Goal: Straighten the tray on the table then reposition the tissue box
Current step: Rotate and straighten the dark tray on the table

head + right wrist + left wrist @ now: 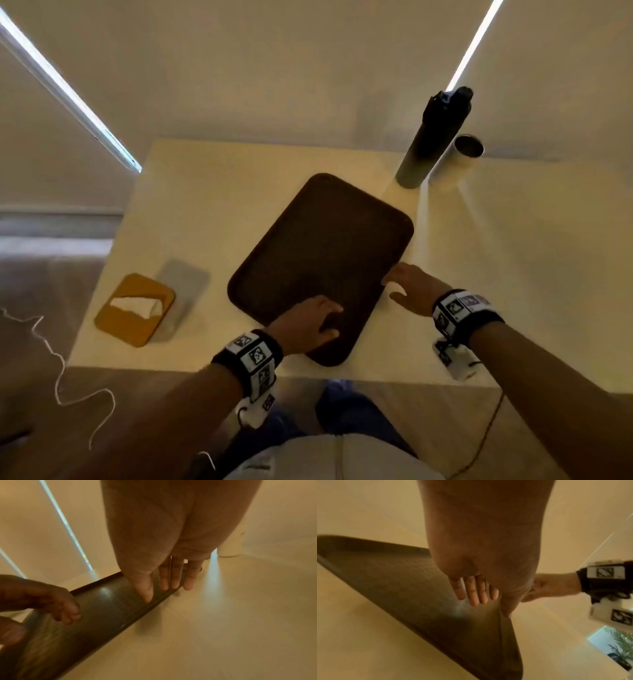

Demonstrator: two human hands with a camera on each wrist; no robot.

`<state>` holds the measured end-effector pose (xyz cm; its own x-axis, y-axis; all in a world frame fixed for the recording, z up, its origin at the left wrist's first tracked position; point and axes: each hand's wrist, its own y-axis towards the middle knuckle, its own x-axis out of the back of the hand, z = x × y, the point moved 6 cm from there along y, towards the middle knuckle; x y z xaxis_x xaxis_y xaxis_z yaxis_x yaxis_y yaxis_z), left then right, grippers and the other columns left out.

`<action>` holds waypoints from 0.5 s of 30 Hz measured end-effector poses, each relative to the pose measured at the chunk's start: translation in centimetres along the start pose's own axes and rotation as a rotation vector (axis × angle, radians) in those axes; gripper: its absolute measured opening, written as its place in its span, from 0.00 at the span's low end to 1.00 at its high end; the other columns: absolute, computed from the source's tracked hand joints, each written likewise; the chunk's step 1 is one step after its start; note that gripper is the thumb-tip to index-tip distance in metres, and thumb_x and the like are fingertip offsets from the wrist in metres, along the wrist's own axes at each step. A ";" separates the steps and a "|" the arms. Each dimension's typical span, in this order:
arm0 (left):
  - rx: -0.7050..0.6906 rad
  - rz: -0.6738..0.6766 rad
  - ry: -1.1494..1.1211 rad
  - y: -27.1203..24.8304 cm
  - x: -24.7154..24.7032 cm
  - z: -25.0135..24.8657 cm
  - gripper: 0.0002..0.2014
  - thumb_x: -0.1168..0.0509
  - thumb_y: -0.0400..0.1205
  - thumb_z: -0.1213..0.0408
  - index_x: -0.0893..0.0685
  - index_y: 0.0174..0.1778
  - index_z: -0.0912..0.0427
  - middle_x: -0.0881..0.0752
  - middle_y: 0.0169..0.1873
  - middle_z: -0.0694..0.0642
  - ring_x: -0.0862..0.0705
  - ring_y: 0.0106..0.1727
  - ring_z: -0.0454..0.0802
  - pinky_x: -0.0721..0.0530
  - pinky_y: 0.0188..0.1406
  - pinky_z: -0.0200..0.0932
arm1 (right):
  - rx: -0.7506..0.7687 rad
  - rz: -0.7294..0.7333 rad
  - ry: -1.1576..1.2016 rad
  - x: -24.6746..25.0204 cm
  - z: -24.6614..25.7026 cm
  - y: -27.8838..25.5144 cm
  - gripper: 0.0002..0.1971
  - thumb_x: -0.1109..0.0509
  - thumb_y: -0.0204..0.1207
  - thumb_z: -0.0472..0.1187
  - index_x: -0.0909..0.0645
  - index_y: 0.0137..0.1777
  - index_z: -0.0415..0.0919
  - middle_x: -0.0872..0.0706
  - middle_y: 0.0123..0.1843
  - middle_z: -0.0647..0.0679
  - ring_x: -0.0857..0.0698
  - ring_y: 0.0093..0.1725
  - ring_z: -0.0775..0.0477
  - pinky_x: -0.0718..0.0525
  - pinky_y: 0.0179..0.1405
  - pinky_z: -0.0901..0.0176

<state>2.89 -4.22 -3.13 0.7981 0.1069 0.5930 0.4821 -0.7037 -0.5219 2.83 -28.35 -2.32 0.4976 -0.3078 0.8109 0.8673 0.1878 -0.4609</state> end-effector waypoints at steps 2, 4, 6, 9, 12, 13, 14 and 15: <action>0.004 0.016 0.034 2.1 -1.0 -1.2 0.30 0.30 0.96 0.55 0.29 0.93 0.55 0.26 0.89 0.61 0.23 0.88 0.61 0.24 0.93 0.59 | 0.045 0.026 -0.058 0.6 -0.7 1.6 0.17 0.31 0.77 0.36 0.20 0.66 0.47 0.24 0.70 0.44 0.24 0.68 0.41 0.25 0.70 0.48; 0.008 0.017 0.065 3.4 -1.8 -2.3 0.32 0.30 0.96 0.54 0.32 0.95 0.56 0.28 0.91 0.62 0.25 0.90 0.64 0.25 0.94 0.61 | 0.092 0.078 -0.135 1.5 -1.0 3.0 0.19 0.33 0.76 0.32 0.18 0.64 0.48 0.24 0.70 0.45 0.22 0.67 0.41 0.24 0.68 0.48; 0.010 0.025 0.118 4.1 -2.9 -2.8 0.35 0.30 0.95 0.53 0.36 0.96 0.57 0.30 0.91 0.63 0.26 0.90 0.66 0.25 0.93 0.62 | 0.130 0.107 -0.224 1.6 -0.7 3.5 0.20 0.35 0.76 0.30 0.17 0.65 0.48 0.23 0.70 0.43 0.22 0.66 0.39 0.23 0.66 0.45; 0.029 0.025 0.090 5.4 -3.5 -2.8 0.37 0.29 0.95 0.54 0.38 0.97 0.58 0.31 0.92 0.65 0.27 0.90 0.68 0.25 0.93 0.63 | 0.201 0.138 -0.320 2.3 -1.2 5.1 0.16 0.35 0.80 0.35 0.16 0.64 0.48 0.20 0.65 0.43 0.20 0.63 0.38 0.24 0.65 0.43; 0.026 0.005 0.093 5.5 -4.0 -2.4 0.36 0.27 0.94 0.56 0.34 0.95 0.58 0.28 0.90 0.65 0.25 0.88 0.67 0.23 0.90 0.62 | 0.272 0.122 -0.414 2.5 -1.2 5.5 0.14 0.31 0.79 0.44 0.16 0.63 0.53 0.17 0.61 0.48 0.19 0.60 0.42 0.28 0.67 0.45; 0.022 0.011 0.095 5.6 -4.1 -2.3 0.35 0.27 0.94 0.57 0.33 0.95 0.58 0.27 0.89 0.64 0.24 0.87 0.67 0.22 0.88 0.61 | 0.279 0.122 -0.390 2.5 -1.3 5.5 0.13 0.30 0.79 0.44 0.16 0.63 0.53 0.16 0.60 0.48 0.19 0.59 0.42 0.27 0.65 0.46; 0.022 0.019 0.104 5.5 -4.1 -2.3 0.34 0.28 0.94 0.58 0.32 0.95 0.57 0.27 0.88 0.64 0.24 0.86 0.66 0.22 0.87 0.60 | 0.295 0.112 -0.358 2.2 -1.4 5.5 0.13 0.30 0.79 0.44 0.15 0.62 0.52 0.16 0.60 0.47 0.19 0.58 0.43 0.24 0.62 0.47; 0.027 0.027 0.107 5.4 -4.0 -2.1 0.34 0.28 0.94 0.58 0.32 0.95 0.57 0.26 0.88 0.64 0.24 0.85 0.66 0.21 0.87 0.60 | 0.299 0.110 -0.337 2.1 -1.3 5.4 0.12 0.30 0.79 0.43 0.15 0.62 0.50 0.16 0.60 0.46 0.19 0.57 0.43 0.22 0.59 0.49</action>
<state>1.56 -9.89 -7.01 0.7685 0.0115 0.6397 0.4716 -0.6858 -0.5542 8.58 -29.20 -3.56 0.5122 0.0395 0.8579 0.7441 0.4783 -0.4663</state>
